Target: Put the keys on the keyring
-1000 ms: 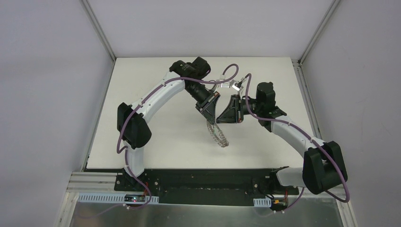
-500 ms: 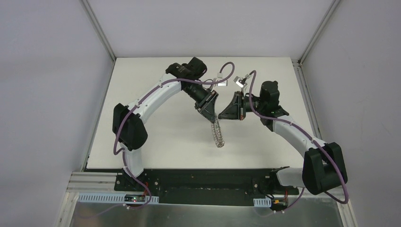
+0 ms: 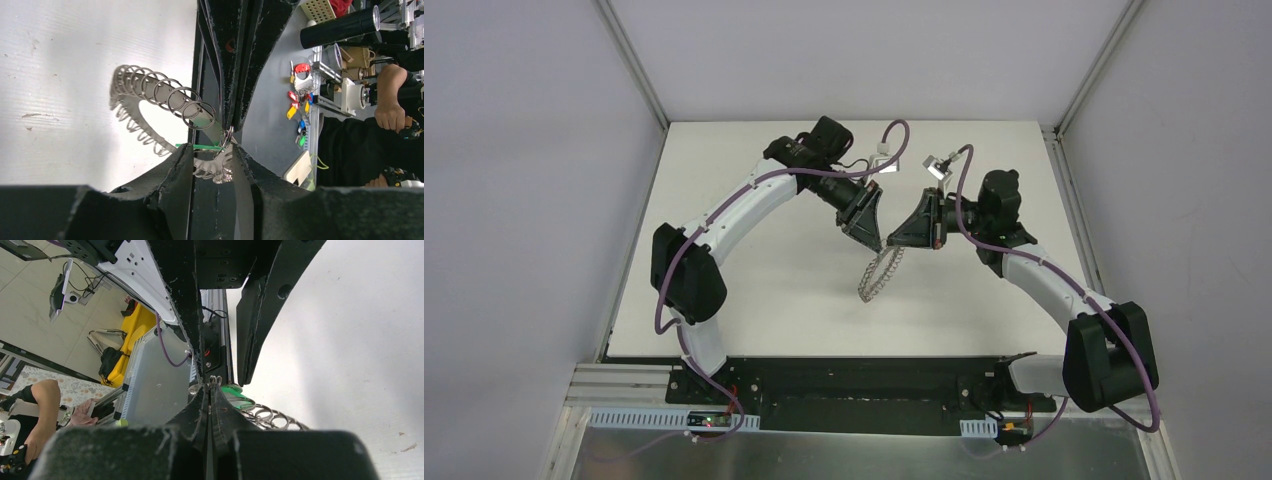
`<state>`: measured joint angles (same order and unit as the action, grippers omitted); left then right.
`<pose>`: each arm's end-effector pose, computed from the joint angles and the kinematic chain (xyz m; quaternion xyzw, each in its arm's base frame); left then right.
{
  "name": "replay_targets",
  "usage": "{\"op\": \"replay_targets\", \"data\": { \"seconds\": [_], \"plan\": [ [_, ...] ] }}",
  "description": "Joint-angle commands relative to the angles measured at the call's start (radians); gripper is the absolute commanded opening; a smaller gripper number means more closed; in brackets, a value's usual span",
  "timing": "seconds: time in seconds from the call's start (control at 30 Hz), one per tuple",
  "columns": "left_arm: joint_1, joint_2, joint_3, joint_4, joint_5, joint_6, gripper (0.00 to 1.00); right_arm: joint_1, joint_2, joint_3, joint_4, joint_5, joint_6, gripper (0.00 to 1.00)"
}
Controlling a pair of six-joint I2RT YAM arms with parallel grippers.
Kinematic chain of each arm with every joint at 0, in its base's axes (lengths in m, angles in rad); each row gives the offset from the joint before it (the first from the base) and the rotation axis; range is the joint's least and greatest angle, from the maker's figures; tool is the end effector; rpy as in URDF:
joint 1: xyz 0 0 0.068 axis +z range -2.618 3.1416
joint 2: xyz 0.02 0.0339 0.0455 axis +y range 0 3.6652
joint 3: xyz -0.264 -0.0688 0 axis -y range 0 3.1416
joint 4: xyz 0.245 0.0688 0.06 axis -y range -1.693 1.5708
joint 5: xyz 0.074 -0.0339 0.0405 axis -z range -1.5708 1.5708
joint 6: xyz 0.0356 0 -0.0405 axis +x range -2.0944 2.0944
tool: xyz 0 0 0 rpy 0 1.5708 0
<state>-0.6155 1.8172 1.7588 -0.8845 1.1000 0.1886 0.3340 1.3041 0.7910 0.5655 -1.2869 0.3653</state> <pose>0.2964 -0.2484 0.3422 0.4658 0.6830 -0.5416 0.1520 0.2507 0.1232 0.3046 -0.4265 0.5574 0.5868 0.4037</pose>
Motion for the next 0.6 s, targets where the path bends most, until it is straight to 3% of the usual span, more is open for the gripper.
{"op": "replay_targets", "data": {
  "seconds": [0.0, 0.13, 0.5, 0.57],
  "plan": [
    [-0.003, -0.035, -0.005, 0.037, 0.049, -0.012, 0.33, -0.012, -0.041, 0.006, 0.077, -0.008, 0.018, 0.00],
    [-0.003, -0.038, -0.019, 0.035, 0.066, -0.013, 0.20, -0.014, -0.040, 0.005, 0.077, -0.008, 0.018, 0.00],
    [-0.003, -0.041, -0.038, 0.032, 0.092, -0.009, 0.00, -0.028, -0.043, 0.006, 0.077, -0.007, 0.018, 0.00],
    [-0.003, -0.039, -0.038, 0.037, 0.097, -0.015, 0.00, -0.028, -0.043, 0.006, 0.076, -0.006, 0.018, 0.00]
  ]
}}
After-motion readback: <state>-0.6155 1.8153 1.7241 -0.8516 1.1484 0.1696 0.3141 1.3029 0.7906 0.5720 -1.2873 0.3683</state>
